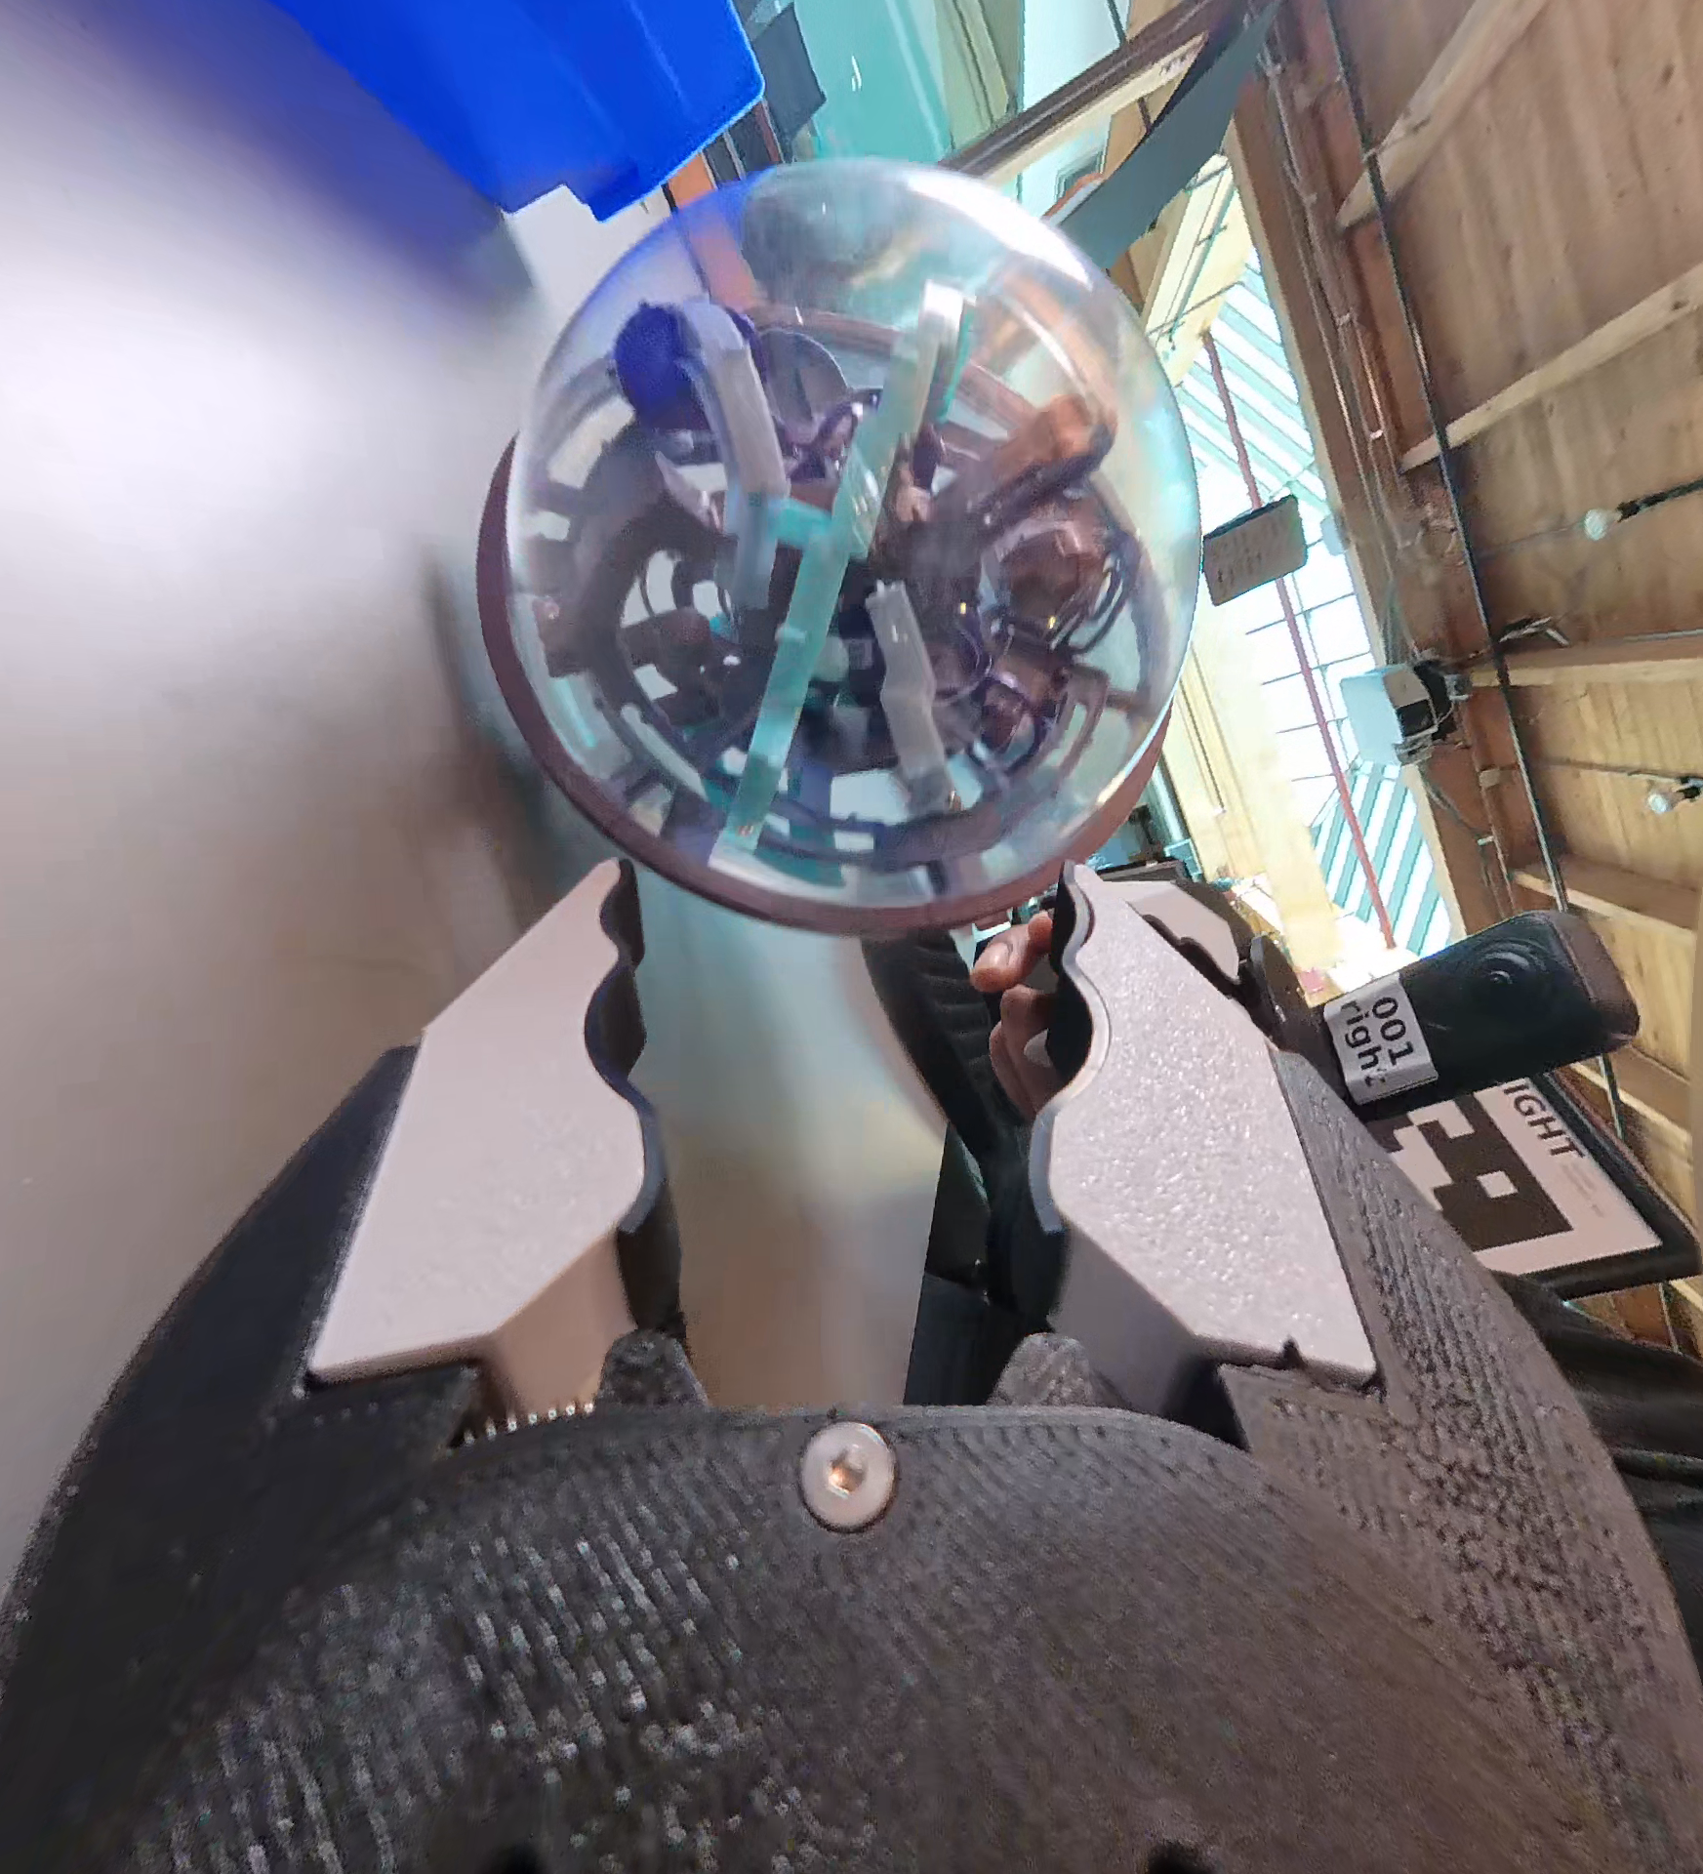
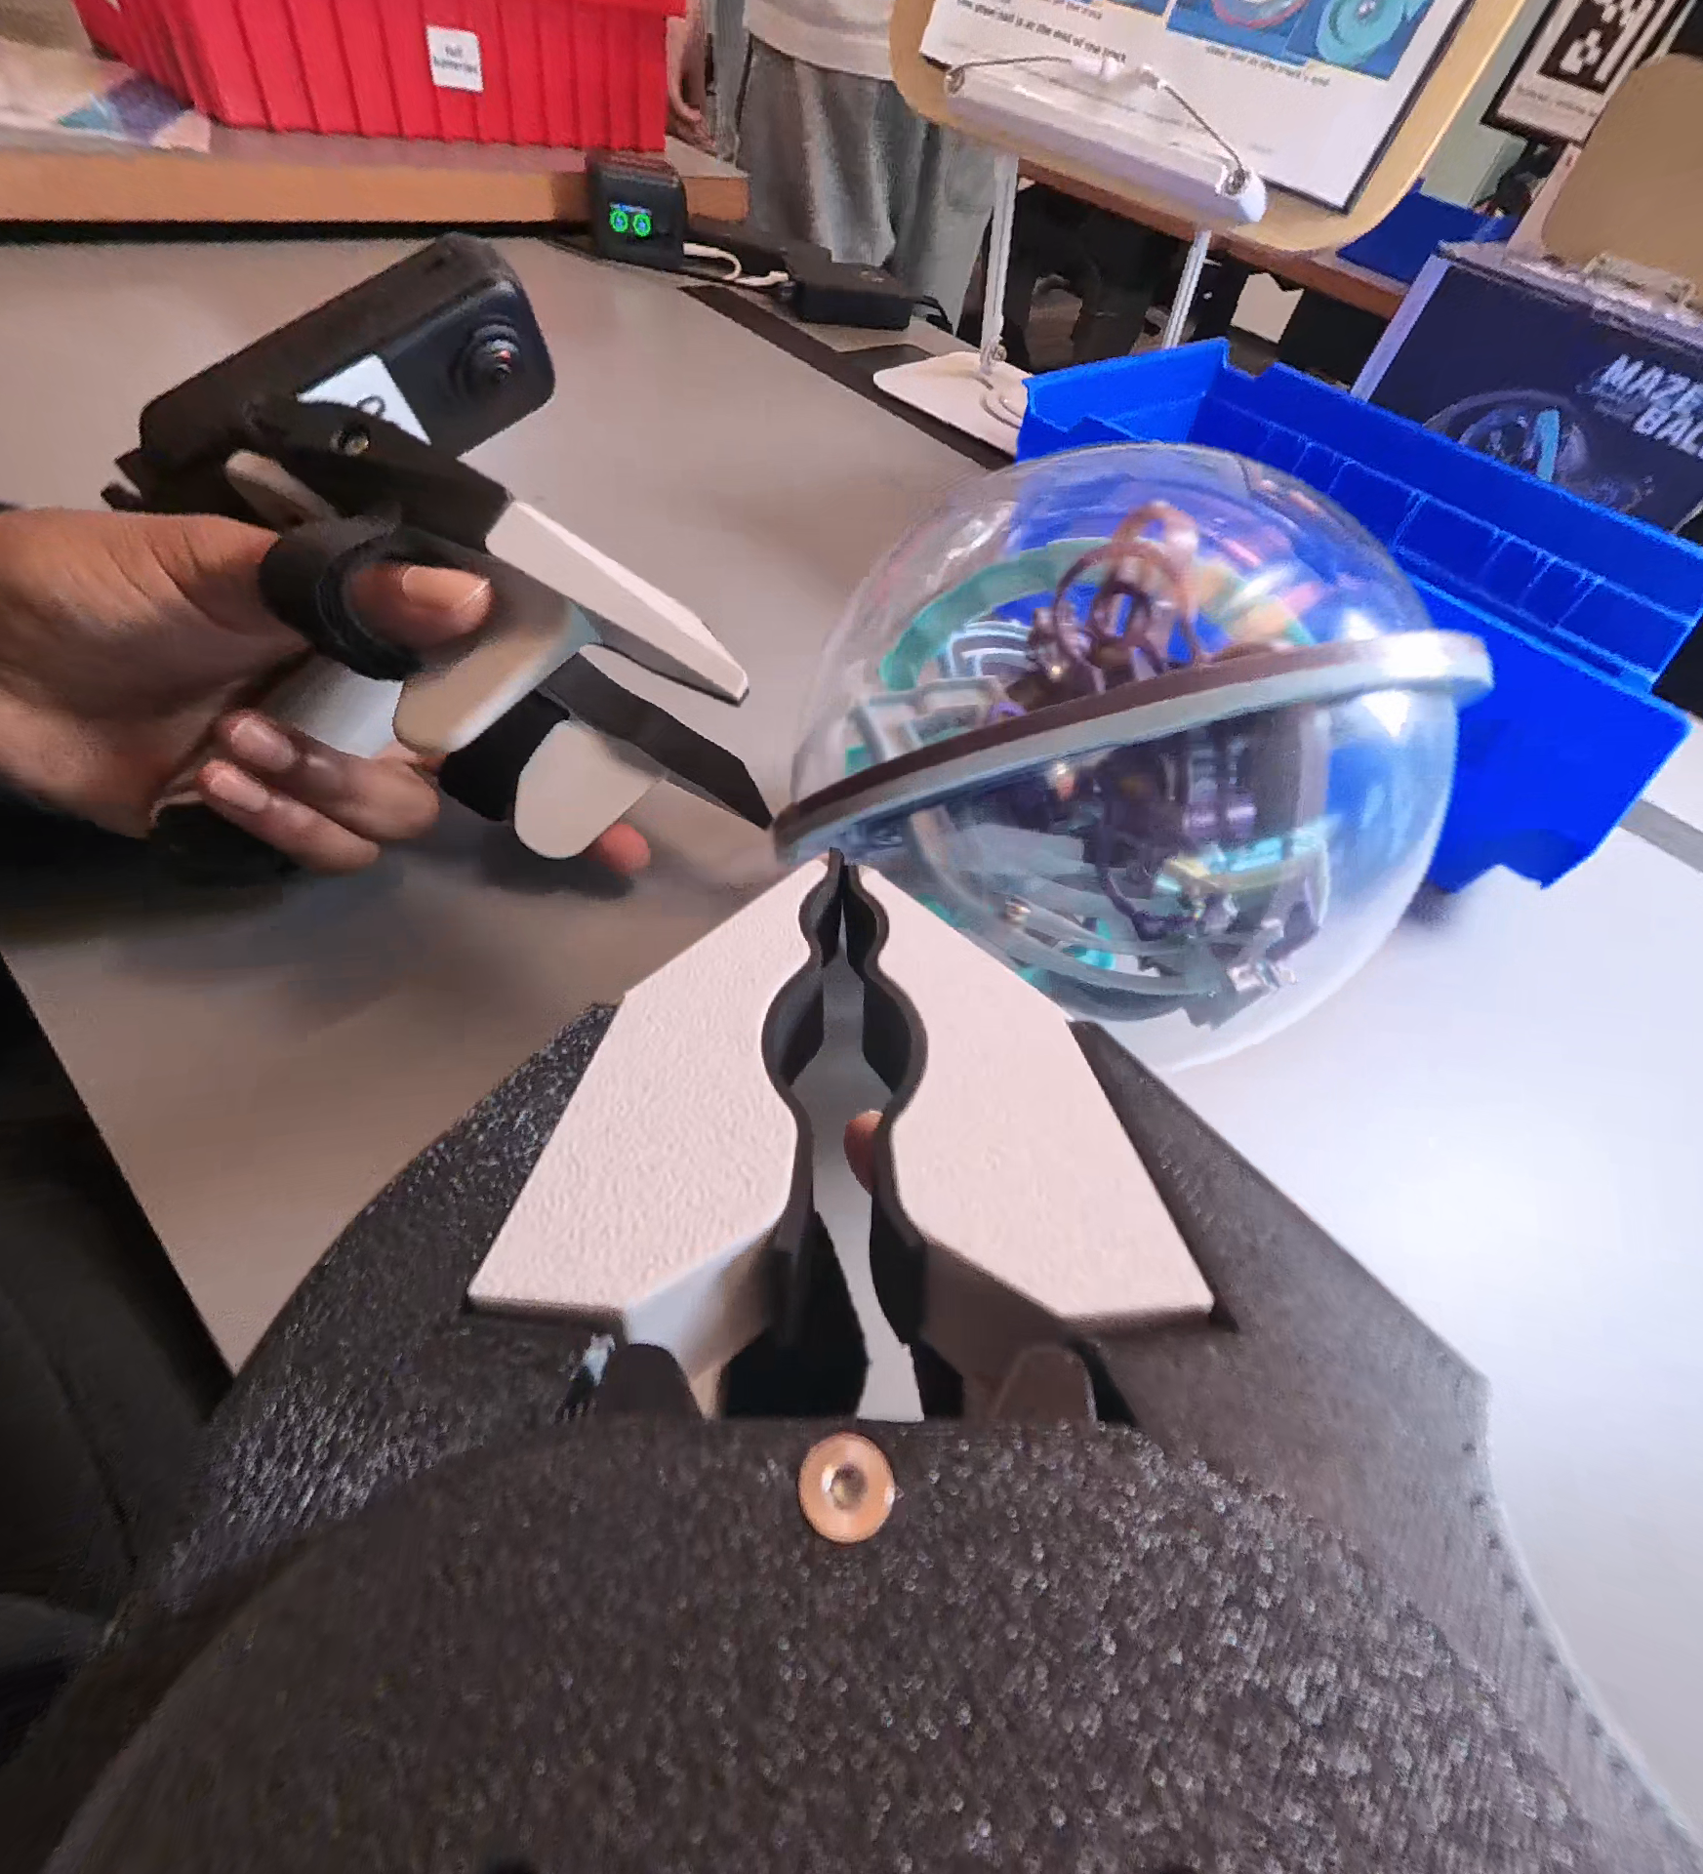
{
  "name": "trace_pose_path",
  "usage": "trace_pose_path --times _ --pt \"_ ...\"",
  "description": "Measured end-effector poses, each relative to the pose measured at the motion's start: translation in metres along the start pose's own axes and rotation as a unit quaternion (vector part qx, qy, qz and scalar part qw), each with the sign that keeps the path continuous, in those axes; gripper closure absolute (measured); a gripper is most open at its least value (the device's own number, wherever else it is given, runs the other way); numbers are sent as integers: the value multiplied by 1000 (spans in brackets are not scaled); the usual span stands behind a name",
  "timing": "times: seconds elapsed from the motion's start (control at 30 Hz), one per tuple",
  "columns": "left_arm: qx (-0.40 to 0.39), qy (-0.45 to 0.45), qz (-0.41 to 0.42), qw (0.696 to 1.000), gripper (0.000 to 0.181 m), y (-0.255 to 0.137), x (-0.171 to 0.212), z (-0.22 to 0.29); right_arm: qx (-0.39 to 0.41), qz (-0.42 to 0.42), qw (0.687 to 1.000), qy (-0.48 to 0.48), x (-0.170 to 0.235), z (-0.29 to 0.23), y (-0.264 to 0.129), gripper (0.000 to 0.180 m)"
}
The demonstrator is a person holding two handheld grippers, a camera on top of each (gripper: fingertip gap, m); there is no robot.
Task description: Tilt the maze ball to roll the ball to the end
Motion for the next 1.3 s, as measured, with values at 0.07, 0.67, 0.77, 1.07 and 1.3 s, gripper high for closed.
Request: trace_pose_path --times 0.07,0.67,0.77,1.07,1.3 --pt "-8 6 -8 1000 100 0 1 -2 1 -3 999 -48 1 1 -1 180" --pt "114 209 -177 955 47 85 -88 -2 -214 16 976 18 43 191 11 93" --pt "106 199 -183 957 48 85 -82 -10 -218 34 975 9 34 189 11 93" --pt "60 221 -197 953 51 82 -77 -13 -224 36 974 -4 19 181 17 100" --pt "43 253 -195 947 53 63 -85 -8 -219 31 975 -5 22 165 21 116"
Point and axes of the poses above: each gripper's, where its closed fingertips meet, y out along the fingers, x out of its underside, z = x × y across the jaws, the point moved 9 cm from there along -y, back along the fingers
